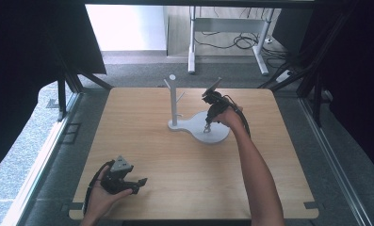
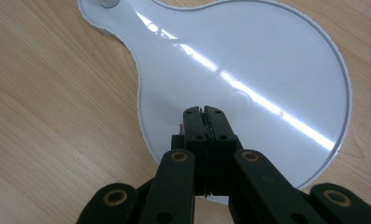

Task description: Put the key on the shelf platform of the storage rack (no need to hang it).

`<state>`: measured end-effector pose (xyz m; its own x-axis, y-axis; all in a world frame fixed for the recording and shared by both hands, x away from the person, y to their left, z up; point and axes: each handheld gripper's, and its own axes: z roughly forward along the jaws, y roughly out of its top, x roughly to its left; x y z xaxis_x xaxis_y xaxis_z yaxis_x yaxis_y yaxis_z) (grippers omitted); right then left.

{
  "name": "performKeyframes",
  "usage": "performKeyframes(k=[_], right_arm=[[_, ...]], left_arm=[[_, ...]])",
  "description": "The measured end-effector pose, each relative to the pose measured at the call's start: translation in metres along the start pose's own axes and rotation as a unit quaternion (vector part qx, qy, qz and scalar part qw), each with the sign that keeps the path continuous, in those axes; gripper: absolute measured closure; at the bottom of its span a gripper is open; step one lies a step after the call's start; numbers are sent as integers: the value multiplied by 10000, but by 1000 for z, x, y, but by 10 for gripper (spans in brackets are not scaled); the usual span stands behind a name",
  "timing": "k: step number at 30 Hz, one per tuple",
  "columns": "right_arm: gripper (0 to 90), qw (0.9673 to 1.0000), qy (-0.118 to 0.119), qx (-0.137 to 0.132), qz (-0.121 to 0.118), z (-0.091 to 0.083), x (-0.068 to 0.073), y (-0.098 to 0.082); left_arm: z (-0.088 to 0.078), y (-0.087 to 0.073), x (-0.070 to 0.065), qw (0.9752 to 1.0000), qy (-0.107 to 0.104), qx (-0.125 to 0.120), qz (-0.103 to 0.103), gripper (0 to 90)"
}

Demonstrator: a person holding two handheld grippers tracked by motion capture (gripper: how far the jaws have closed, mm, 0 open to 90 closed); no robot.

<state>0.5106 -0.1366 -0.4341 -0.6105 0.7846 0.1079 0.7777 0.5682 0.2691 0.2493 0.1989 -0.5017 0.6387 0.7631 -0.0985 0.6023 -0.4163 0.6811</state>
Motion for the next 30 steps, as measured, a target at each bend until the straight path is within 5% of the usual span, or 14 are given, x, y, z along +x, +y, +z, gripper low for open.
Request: performKeyframes(k=[30], right_arm=[[885, 9988, -179, -170, 423, 36, -21, -6]], left_arm=[[6, 0, -3, 9999, -15, 100, 91, 250]])
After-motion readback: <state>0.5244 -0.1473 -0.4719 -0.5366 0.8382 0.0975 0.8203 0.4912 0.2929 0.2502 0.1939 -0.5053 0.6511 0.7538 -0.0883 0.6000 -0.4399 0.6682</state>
